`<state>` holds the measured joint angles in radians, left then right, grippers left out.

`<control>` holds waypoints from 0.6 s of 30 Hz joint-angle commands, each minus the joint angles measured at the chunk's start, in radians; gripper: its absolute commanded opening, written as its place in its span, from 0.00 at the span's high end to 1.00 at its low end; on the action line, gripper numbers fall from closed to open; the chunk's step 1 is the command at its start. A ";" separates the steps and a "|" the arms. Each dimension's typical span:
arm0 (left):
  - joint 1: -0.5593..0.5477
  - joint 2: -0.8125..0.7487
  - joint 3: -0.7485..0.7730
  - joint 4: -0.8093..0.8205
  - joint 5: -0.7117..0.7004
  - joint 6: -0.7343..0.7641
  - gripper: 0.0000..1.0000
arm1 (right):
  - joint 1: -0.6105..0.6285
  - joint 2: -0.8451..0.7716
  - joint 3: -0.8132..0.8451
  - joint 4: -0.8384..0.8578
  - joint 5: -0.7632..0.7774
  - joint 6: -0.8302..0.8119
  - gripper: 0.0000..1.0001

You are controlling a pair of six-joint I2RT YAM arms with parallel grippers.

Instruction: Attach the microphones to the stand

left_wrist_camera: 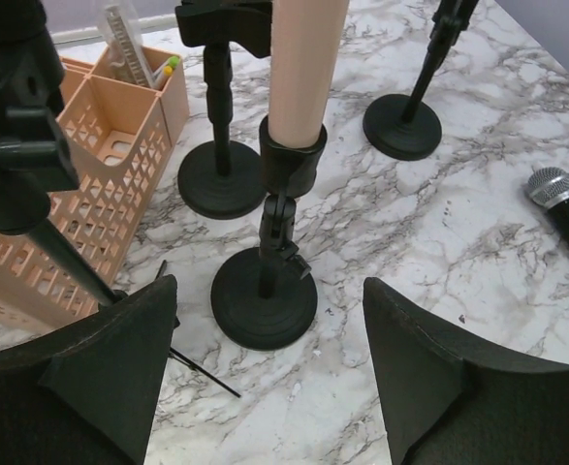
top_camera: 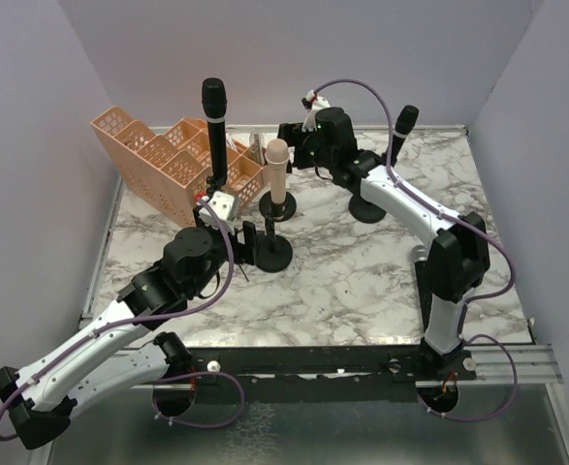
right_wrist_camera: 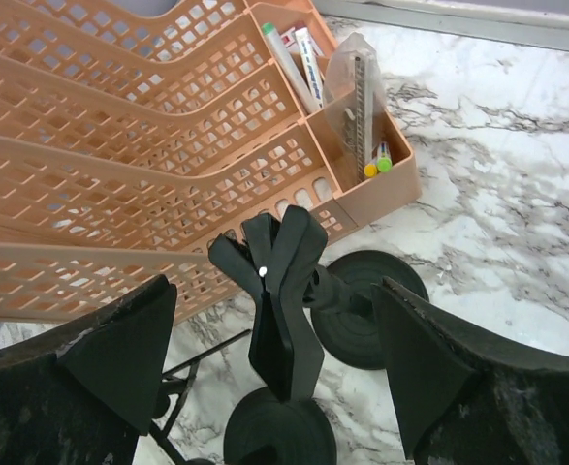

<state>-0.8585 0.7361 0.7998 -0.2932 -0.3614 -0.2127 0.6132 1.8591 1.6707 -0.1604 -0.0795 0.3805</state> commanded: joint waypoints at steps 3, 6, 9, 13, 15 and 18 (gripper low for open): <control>-0.001 -0.011 -0.025 -0.033 -0.071 -0.009 0.22 | -0.005 0.120 0.129 -0.101 -0.106 -0.099 0.18; -0.001 0.000 -0.027 -0.034 -0.070 -0.011 0.22 | -0.006 0.130 0.111 -0.077 -0.107 -0.139 0.24; -0.001 0.015 -0.021 -0.034 -0.066 -0.012 0.22 | -0.005 0.137 0.102 -0.065 -0.112 -0.176 0.41; -0.001 0.029 -0.015 -0.032 -0.058 -0.016 0.22 | -0.006 0.120 0.088 -0.042 -0.101 -0.198 0.62; -0.001 0.033 -0.014 -0.031 -0.056 -0.020 0.22 | -0.005 0.087 0.052 0.003 -0.100 -0.210 0.69; -0.001 0.032 -0.015 -0.029 -0.047 -0.029 0.22 | -0.005 0.037 0.012 0.040 -0.077 -0.229 0.75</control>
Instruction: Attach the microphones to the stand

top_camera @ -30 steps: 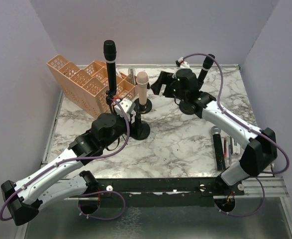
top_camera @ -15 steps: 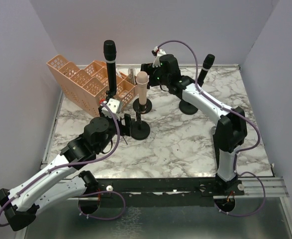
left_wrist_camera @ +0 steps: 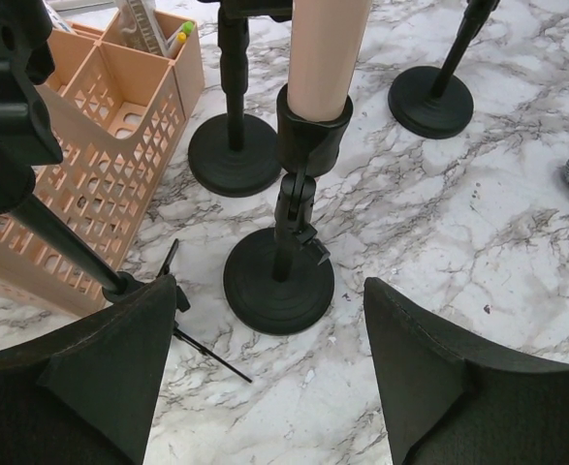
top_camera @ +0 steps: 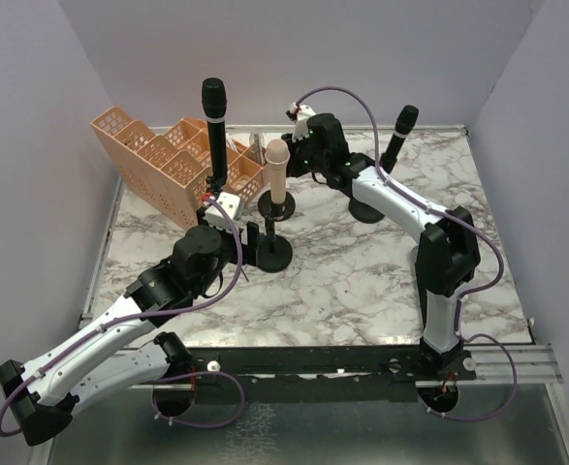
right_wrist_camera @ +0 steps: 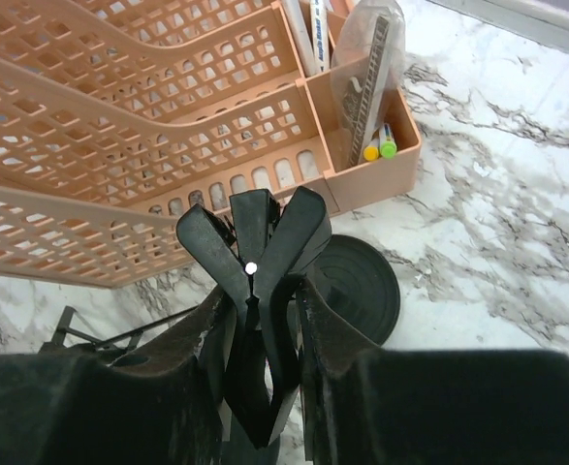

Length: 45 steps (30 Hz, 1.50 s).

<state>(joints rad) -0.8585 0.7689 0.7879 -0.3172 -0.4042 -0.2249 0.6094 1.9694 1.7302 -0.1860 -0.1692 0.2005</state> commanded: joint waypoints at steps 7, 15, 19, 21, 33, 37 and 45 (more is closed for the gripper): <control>-0.001 0.007 -0.013 0.006 0.035 -0.036 0.22 | -0.001 -0.191 -0.131 0.056 0.131 -0.063 0.79; -0.001 0.048 -0.015 0.047 0.112 -0.060 0.22 | -0.002 -0.410 -0.309 0.020 0.162 -0.049 0.79; -0.002 0.079 -0.021 0.088 0.154 -0.078 0.22 | -0.001 -0.516 -0.379 -0.031 0.127 -0.052 0.79; -0.002 0.096 -0.026 0.113 0.179 -0.092 0.22 | -0.001 -0.579 -0.415 -0.065 0.102 -0.056 0.79; -0.002 0.167 -0.090 0.240 0.273 -0.168 0.23 | -0.001 -0.812 -0.634 -0.242 -0.018 -0.152 0.80; -0.002 0.188 -0.094 0.250 0.278 -0.175 0.23 | 0.007 -0.845 -0.686 -0.273 -0.120 -0.187 0.80; -0.002 0.222 -0.112 0.285 0.263 -0.180 0.23 | 0.063 -0.846 -0.711 -0.297 -0.064 -0.249 0.51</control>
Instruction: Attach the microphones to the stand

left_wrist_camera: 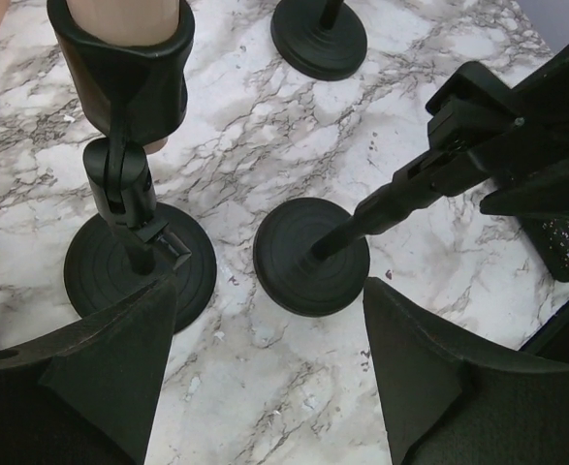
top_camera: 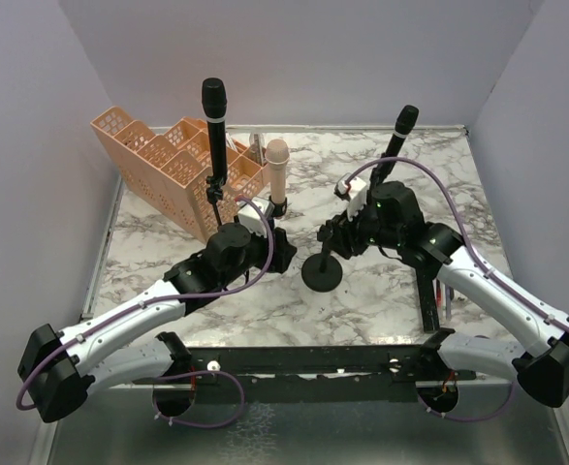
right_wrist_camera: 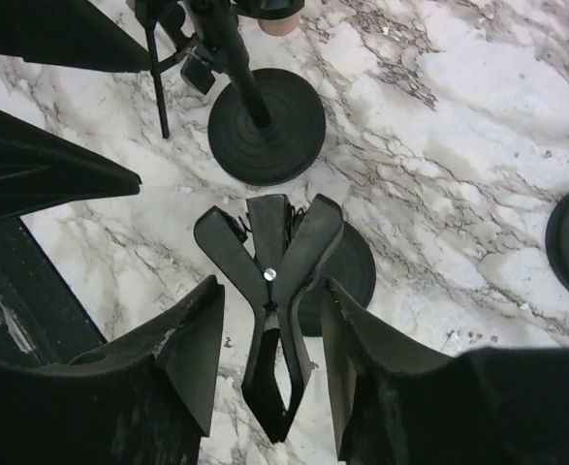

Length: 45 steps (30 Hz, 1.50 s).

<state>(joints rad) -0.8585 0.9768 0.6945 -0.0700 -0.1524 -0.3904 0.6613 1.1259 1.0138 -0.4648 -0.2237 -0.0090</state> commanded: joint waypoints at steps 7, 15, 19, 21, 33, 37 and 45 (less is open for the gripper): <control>-0.002 0.016 -0.025 0.055 -0.011 0.003 0.23 | 0.011 -0.073 0.038 0.030 0.056 0.070 0.29; -0.002 0.014 -0.039 0.066 -0.015 0.011 0.22 | 0.012 -0.232 -0.071 0.050 0.109 0.261 0.28; -0.002 0.002 -0.051 0.066 -0.026 0.016 0.23 | 0.011 -0.289 -0.183 0.077 0.075 0.370 0.34; -0.002 -0.004 -0.057 0.067 -0.025 0.016 0.23 | 0.011 -0.307 -0.240 0.114 0.031 0.428 0.37; -0.002 -0.009 -0.123 0.121 -0.046 -0.025 0.23 | 0.012 -0.326 -0.642 0.742 0.126 0.452 0.38; -0.002 0.013 -0.116 0.130 -0.033 -0.019 0.23 | 0.017 -0.229 -0.698 0.984 0.156 0.412 0.39; -0.002 0.041 -0.116 0.140 0.019 -0.025 0.23 | 0.023 -0.097 -0.721 1.199 0.133 0.359 0.43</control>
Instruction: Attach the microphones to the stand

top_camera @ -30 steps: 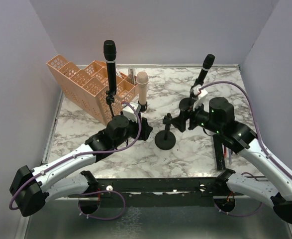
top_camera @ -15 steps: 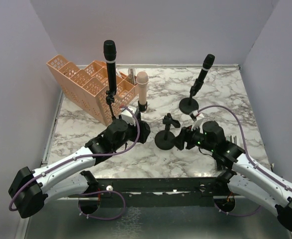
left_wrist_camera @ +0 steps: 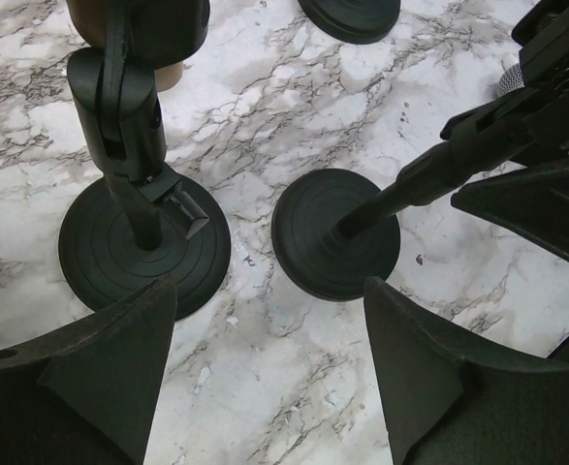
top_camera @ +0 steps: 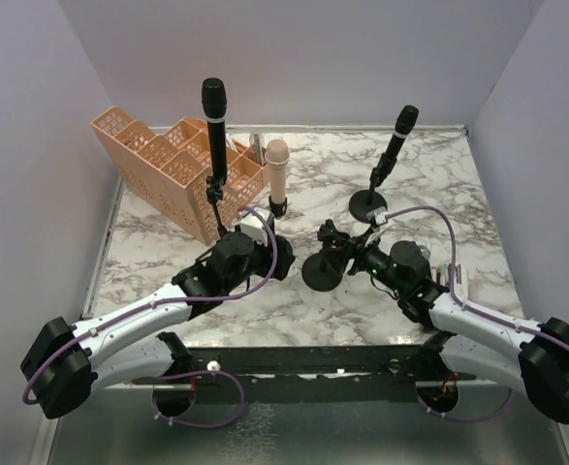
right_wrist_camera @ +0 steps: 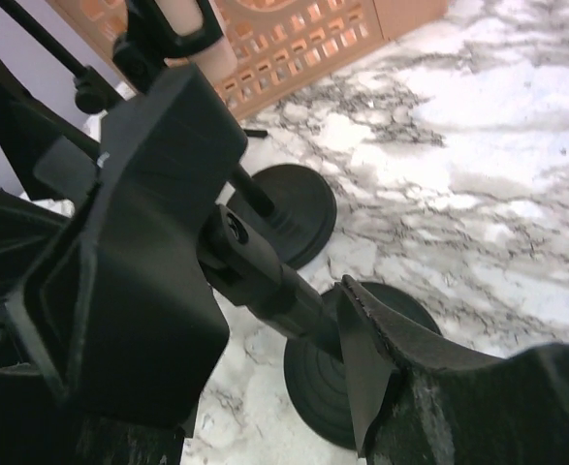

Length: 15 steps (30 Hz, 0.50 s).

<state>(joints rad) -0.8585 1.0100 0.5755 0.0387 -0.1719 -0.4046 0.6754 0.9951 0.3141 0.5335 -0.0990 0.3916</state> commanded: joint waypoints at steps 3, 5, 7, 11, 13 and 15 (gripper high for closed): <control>-0.002 0.010 -0.007 0.042 0.074 0.002 0.23 | 0.009 0.060 -0.014 0.212 -0.021 -0.046 0.46; -0.002 0.014 -0.011 0.049 0.093 0.005 0.23 | 0.009 0.065 -0.021 0.231 -0.037 -0.035 0.49; -0.002 0.021 -0.019 0.065 0.098 0.001 0.23 | 0.009 0.065 -0.028 0.237 -0.041 -0.027 0.54; -0.002 0.039 -0.042 0.134 0.134 -0.003 0.24 | 0.009 0.043 -0.025 0.201 -0.022 -0.003 0.68; -0.002 0.055 -0.052 0.180 0.159 -0.004 0.25 | 0.010 0.019 -0.018 0.172 0.000 0.015 0.73; -0.003 0.070 -0.060 0.212 0.166 0.000 0.26 | 0.009 -0.018 -0.013 0.139 0.021 0.046 0.77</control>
<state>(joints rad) -0.8585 1.0527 0.5419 0.1455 -0.0696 -0.4046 0.6800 1.0370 0.2977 0.7002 -0.1097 0.3740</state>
